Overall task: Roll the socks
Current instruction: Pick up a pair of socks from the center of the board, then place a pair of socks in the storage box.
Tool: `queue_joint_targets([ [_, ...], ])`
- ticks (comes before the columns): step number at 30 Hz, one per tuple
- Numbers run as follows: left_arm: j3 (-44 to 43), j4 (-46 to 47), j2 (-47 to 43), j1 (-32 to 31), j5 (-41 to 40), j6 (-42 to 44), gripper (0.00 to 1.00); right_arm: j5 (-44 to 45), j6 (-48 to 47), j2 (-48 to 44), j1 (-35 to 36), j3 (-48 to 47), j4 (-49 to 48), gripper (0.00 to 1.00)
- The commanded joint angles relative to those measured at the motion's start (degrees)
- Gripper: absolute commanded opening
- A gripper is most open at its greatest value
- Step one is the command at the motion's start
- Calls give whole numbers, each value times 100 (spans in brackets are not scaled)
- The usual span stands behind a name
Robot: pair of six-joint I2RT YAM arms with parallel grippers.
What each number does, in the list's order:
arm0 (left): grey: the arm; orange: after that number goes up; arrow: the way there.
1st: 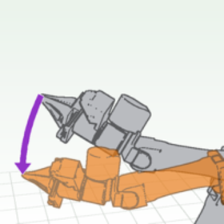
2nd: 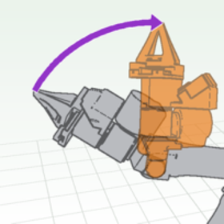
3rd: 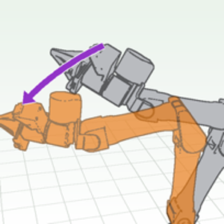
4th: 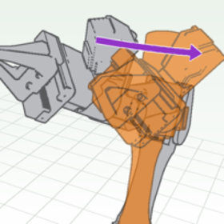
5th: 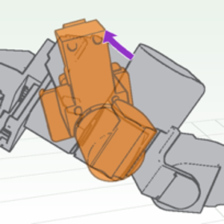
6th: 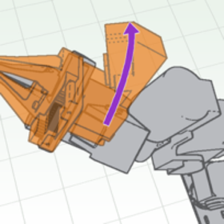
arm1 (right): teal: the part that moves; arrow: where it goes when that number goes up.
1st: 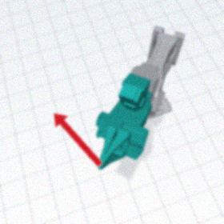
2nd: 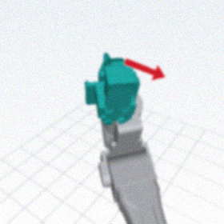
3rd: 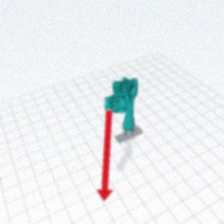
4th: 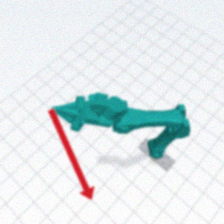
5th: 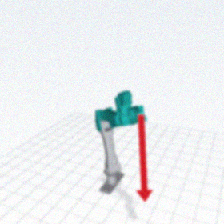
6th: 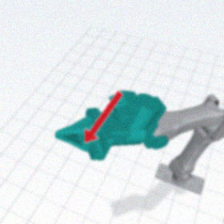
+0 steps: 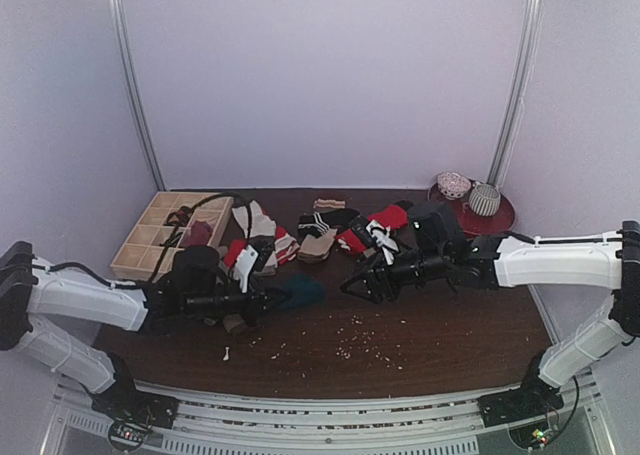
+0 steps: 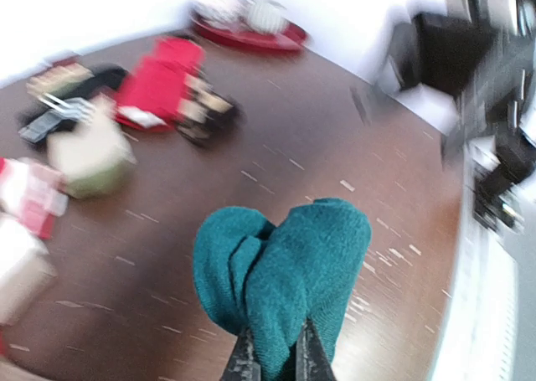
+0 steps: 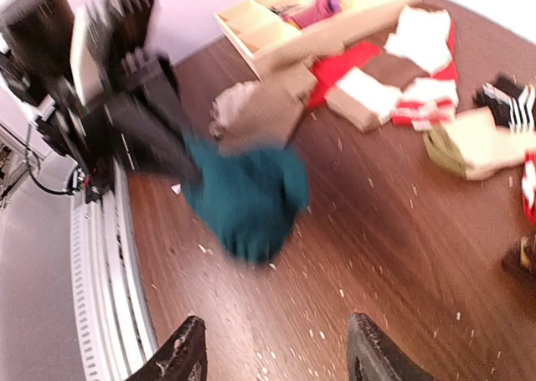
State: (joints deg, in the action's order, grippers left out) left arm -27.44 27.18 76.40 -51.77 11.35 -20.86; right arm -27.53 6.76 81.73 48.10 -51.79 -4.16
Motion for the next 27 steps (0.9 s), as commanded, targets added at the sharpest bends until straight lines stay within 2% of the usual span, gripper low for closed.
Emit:
queue_joint_targets([
  [1, -331, -825, -395, 566, -936, 606, 0, 12, 272, -348, -132, 587, -516, 57],
  [12, -820, -1697, -1221, 2892, -1170, 1298, 0, 152, 545, -1096, -344, 1914, -1380, 57],
  [16, -764, -1885, -1524, 3112, -1970, 1563, 0, 15, 642, -1123, -390, 2187, -1736, 57],
  [23, -1492, -2357, -1456, 3932, -1767, 1700, 0, -178, 591, -1047, -454, 2300, -1932, 56],
  [27, -2044, -2418, -1009, 4342, -1619, 1991, 0, -251, 583, -933, -474, 2356, -2111, 56],
])
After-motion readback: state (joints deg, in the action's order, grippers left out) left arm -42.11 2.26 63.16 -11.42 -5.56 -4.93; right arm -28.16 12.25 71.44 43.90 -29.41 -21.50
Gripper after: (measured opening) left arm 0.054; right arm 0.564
